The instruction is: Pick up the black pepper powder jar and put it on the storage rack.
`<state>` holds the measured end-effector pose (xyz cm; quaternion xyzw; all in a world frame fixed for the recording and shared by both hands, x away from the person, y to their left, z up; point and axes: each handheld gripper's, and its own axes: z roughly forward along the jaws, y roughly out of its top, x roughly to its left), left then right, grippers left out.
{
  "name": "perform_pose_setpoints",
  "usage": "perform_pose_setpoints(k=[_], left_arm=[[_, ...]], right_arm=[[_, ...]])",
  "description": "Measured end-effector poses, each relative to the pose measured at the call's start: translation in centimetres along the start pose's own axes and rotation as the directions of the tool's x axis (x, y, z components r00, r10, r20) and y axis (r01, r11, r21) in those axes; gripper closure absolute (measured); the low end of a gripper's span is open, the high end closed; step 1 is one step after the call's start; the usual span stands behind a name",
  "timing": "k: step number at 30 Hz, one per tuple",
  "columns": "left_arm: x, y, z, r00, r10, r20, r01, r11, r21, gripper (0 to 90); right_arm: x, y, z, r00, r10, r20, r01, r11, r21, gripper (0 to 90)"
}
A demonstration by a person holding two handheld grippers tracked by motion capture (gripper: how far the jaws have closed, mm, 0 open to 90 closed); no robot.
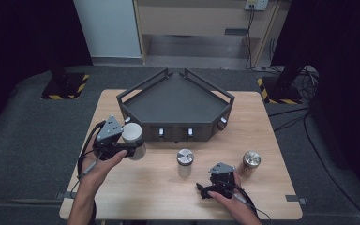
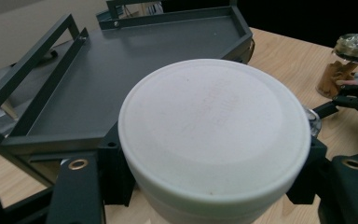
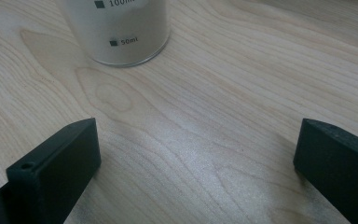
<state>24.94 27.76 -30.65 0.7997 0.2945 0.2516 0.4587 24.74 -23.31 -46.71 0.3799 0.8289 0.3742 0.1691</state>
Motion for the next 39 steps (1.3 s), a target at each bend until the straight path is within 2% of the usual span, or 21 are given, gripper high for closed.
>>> perform_pose_setpoints(k=[8, 14, 26, 28, 39], left_arm=[[0.7, 1.4, 0.7, 0.9996, 0.013, 0.027, -0.013, 0.9999, -0.009, 32.6], [1.8, 1.8, 1.1, 0.9987, 0.001, 0.052, 0.000, 0.9998, -0.020, 32.6], [3.6, 4.0, 0.4, 0.9986, 0.013, 0.051, -0.012, 0.9997, -0.023, 32.6], [3.8, 4.2, 0.4, 0.9985, 0.009, 0.054, -0.007, 0.9995, -0.032, 32.6], [4.9, 5.8, 0.9, 0.9974, 0.036, 0.063, -0.033, 0.9984, -0.046, 32.6]], right_arm=[[0.0, 0.0, 0.0, 1.0000, 0.000, 0.000, 0.000, 1.000, 0.000, 0.5], [0.0, 0.0, 0.0, 1.0000, 0.000, 0.000, 0.000, 1.000, 0.000, 0.5], [0.0, 0.0, 0.0, 1.0000, 0.000, 0.000, 0.000, 1.000, 0.000, 0.5], [0.0, 0.0, 0.0, 1.0000, 0.000, 0.000, 0.000, 1.000, 0.000, 0.5], [0.0, 0.0, 0.0, 1.0000, 0.000, 0.000, 0.000, 1.000, 0.000, 0.5]])
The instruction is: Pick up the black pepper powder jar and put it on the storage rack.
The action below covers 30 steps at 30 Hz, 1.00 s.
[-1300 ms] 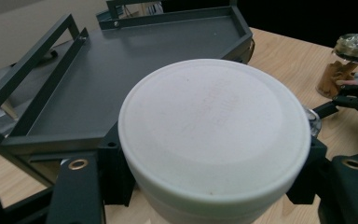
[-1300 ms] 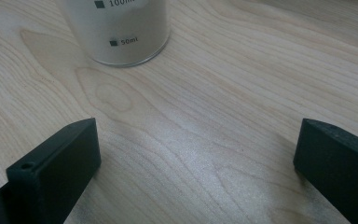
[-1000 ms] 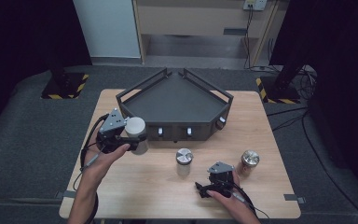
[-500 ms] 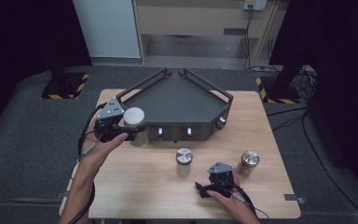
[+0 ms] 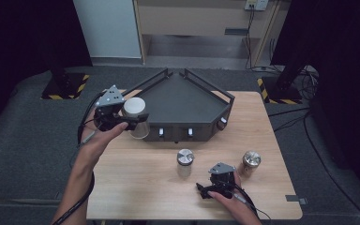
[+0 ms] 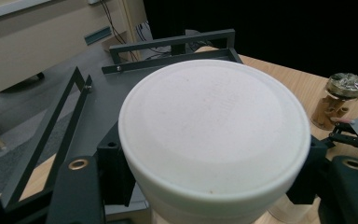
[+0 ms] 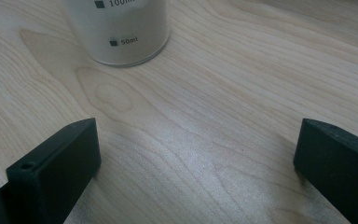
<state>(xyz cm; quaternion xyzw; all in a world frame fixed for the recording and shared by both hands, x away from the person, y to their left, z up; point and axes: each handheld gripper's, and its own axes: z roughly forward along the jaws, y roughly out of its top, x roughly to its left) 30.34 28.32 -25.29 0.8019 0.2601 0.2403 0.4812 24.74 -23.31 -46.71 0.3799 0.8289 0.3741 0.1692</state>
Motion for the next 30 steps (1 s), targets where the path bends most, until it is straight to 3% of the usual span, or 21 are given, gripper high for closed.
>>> perform_pose_setpoints(k=[14, 30], left_arm=[[2.0, 1.8, 1.1, 1.0000, 0.007, 0.000, -0.007, 0.9998, -0.020, 32.6], [4.2, 3.4, 3.7, 0.9998, 0.014, 0.014, -0.013, 0.9997, -0.021, 32.6]], right_arm=[[0.0, 0.0, 0.0, 1.0000, 0.003, -0.001, -0.003, 1.000, 0.000, 0.5], [-0.1, 0.0, 0.0, 1.0000, -0.006, -0.005, 0.006, 1.000, -0.002, 0.4]])
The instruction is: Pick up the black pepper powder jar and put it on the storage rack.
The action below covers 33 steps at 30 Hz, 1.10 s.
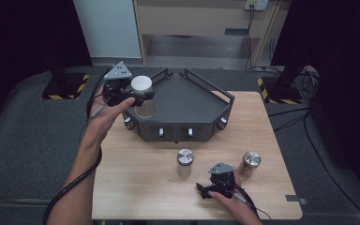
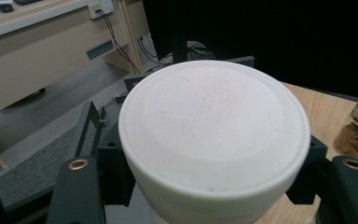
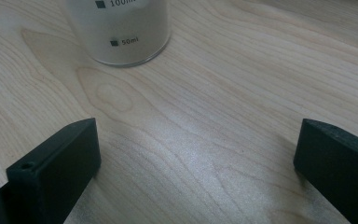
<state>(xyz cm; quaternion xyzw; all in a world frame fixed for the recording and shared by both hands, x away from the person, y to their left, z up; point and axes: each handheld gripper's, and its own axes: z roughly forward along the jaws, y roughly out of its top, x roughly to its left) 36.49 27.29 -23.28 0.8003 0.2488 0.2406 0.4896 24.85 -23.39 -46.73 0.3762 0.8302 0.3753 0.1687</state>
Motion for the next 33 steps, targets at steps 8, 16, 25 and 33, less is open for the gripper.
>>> perform_pose_setpoints(k=[8, 16, 25, 33], left_arm=[[1.0, -0.4, 1.7, 0.9999, -0.007, 0.010, 0.007, 0.9998, 0.019, 32.5], [1.7, -0.9, 3.2, 0.9998, -0.018, 0.009, 0.018, 0.9990, 0.041, 32.6], [2.4, -1.5, 5.0, 0.9992, -0.033, 0.021, 0.032, 0.9979, 0.057, 32.5], [3.0, -2.3, 5.8, 0.9984, -0.050, 0.025, 0.048, 0.9968, 0.064, 32.5]], right_arm=[[0.0, 0.0, 0.0, 1.0000, 0.000, 0.000, 0.000, 1.000, 0.000, 0.4], [0.0, 0.0, 0.0, 1.0000, 0.000, 0.000, 0.000, 1.000, 0.001, 0.4], [0.0, 0.0, 0.0, 1.0000, 0.001, 0.000, -0.001, 1.000, 0.003, 0.4], [0.0, 0.0, 0.0, 1.0000, 0.001, 0.000, -0.001, 1.000, 0.003, 0.4]])
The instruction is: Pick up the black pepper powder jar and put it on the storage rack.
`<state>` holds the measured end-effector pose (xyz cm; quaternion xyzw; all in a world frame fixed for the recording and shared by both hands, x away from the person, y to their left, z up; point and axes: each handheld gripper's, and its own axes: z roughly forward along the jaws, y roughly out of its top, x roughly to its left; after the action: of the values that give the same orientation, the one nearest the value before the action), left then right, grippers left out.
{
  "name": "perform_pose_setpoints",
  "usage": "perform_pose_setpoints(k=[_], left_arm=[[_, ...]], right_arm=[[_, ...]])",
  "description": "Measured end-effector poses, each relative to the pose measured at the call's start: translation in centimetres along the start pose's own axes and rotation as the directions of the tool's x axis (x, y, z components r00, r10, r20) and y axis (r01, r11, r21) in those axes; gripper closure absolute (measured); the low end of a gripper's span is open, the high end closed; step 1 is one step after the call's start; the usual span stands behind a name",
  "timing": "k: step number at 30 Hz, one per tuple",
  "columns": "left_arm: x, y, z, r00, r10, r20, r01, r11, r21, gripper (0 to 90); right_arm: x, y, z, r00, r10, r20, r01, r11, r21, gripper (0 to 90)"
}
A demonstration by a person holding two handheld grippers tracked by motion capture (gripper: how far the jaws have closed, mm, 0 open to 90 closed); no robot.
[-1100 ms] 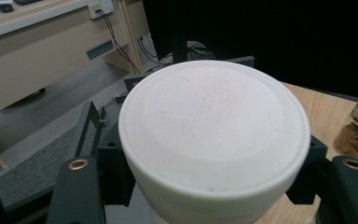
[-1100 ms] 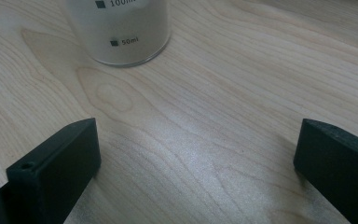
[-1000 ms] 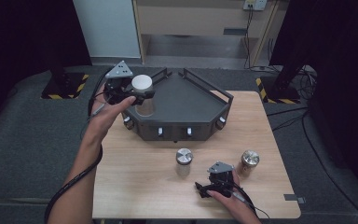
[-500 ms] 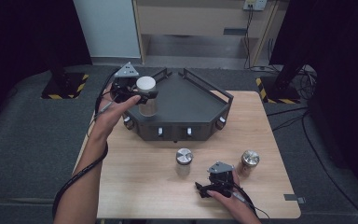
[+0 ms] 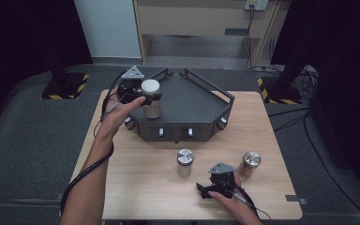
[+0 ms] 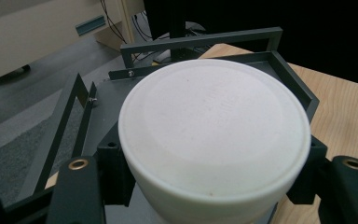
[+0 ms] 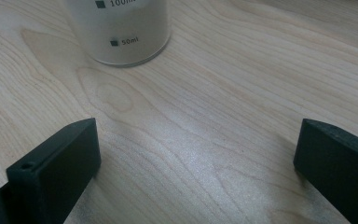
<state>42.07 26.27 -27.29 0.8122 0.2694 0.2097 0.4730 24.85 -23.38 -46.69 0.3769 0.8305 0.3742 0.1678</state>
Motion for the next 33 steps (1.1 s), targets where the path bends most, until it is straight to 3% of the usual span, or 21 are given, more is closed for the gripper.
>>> perform_pose_setpoints(k=[19, 33], left_arm=[[1.1, -1.0, 0.8, 0.9994, -0.034, -0.004, 0.034, 0.9992, 0.019, 32.5], [1.1, -1.2, 1.1, 0.9987, -0.051, -0.009, 0.051, 0.9986, 0.017, 32.3]], right_arm=[[0.0, 0.0, 0.0, 1.0000, -0.001, 0.000, 0.001, 1.000, -0.001, 0.5], [0.0, 0.0, 0.0, 1.0000, 0.001, 0.000, -0.001, 1.000, -0.002, 0.5]])
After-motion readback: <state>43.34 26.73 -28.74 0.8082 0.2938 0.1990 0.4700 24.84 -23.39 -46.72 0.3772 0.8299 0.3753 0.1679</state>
